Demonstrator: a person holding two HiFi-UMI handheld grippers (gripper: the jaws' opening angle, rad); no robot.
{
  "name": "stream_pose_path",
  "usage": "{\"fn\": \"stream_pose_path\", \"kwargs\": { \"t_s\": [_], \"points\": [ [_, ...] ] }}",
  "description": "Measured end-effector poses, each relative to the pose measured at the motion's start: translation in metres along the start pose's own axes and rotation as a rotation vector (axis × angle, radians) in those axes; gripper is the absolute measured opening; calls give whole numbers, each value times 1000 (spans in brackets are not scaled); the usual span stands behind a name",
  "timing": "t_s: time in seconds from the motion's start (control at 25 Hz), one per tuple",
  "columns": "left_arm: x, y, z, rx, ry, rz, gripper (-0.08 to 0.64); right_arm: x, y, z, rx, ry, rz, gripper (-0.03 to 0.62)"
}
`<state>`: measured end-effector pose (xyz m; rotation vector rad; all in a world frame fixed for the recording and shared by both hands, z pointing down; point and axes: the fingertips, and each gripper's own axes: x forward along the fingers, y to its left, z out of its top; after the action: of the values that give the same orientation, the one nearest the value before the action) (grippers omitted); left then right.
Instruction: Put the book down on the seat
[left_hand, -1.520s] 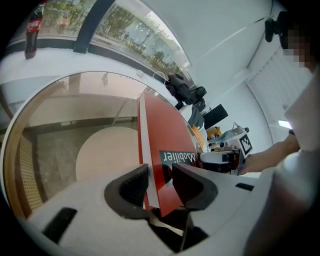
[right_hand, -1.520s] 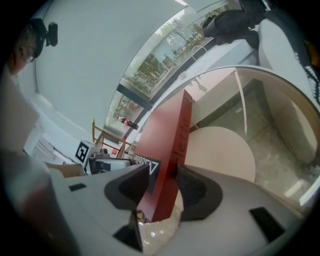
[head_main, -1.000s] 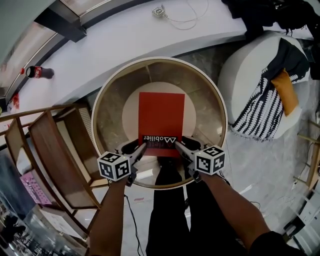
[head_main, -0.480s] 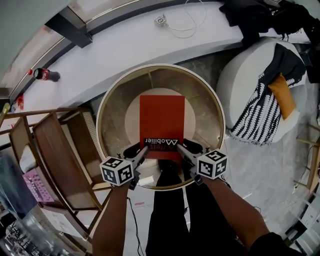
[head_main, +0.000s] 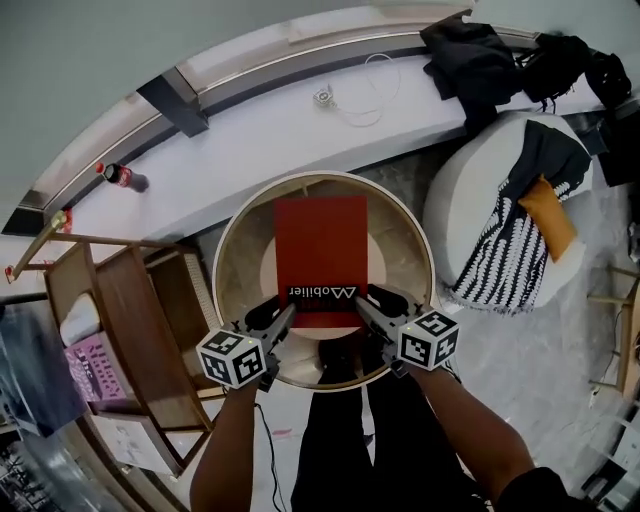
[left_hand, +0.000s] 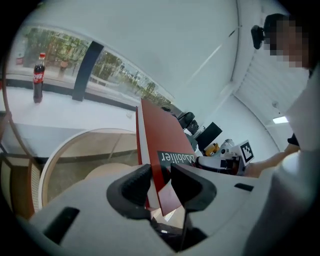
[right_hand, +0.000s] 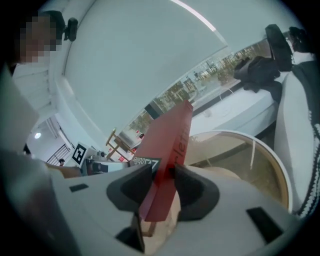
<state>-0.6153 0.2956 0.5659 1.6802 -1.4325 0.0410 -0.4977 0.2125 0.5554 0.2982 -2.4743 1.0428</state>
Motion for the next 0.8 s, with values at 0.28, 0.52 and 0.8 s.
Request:
{"fn": "stream_pose_path", "kwargs": {
  "t_s": [0.28, 0.52, 0.8],
  "points": [
    [-46, -44, 66, 87, -74, -3, 140, -31, 53, 65, -94, -91, 35, 155],
    [-90, -91, 130, 160, -169, -8, 140, -65, 105, 133, -163, -183, 60, 155],
    [-137, -140, 190, 225, -285, -24, 140, -105, 164, 203, -299, -280, 77, 153]
  ]
}}
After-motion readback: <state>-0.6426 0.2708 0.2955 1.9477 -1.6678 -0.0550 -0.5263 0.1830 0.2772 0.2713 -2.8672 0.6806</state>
